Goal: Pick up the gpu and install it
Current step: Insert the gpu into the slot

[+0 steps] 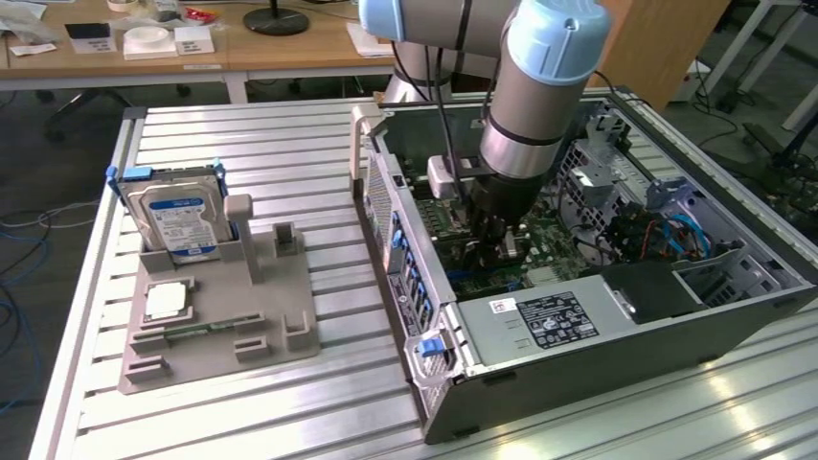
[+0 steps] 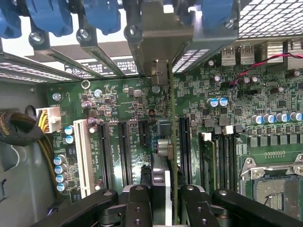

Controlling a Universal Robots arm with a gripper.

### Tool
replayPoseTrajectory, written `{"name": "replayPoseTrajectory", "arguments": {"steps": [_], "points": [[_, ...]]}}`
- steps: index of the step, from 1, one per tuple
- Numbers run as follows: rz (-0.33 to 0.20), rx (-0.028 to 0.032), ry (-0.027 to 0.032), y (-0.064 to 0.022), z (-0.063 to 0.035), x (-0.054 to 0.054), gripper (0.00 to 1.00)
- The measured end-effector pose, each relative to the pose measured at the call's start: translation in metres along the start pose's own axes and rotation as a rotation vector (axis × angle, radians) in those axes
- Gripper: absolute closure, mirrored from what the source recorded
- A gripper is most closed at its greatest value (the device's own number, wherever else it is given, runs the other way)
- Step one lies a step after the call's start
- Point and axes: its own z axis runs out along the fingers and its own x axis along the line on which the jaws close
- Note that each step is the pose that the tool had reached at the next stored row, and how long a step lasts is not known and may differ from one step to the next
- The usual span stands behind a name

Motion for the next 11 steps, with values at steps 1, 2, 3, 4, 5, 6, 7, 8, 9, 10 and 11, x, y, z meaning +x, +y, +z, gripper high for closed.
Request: {"name": "replayPoseTrajectory", "arguments": {"steps": [1, 2, 3, 4, 5, 6, 7, 8, 9, 10, 11], "points": [[-0.002, -0.0001, 0.0001, 0.0, 0.0005, 0.0, 0.72], [-0.003, -0.0002, 0.0003, 0.0, 0.0009, 0.0, 0.72], [-0.004, -0.0002, 0.0005, 0.0001, 0.0009, -0.0001, 0.72], [-0.004, -0.0003, 0.0005, 0.0001, 0.001, -0.0001, 0.72], [-0.005, -0.0003, 0.0006, 0.0001, 0.001, -0.0001, 0.72], [-0.005, -0.0002, 0.0003, 0.0001, 0.0011, -0.0001, 0.72], [-0.005, -0.0002, 0.0003, 0.0001, 0.0012, -0.0002, 0.72], [-0.005, -0.0002, 0.0003, 0.0001, 0.0012, -0.0001, 0.72], [-0.005, -0.0002, 0.0003, 0.0001, 0.0012, -0.0002, 0.72], [-0.006, -0.0002, 0.0003, 0.0001, 0.0012, -0.0002, 0.72], [-0.009, -0.0002, 0.0001, 0.0001, 0.0012, -0.0002, 0.72]]}}
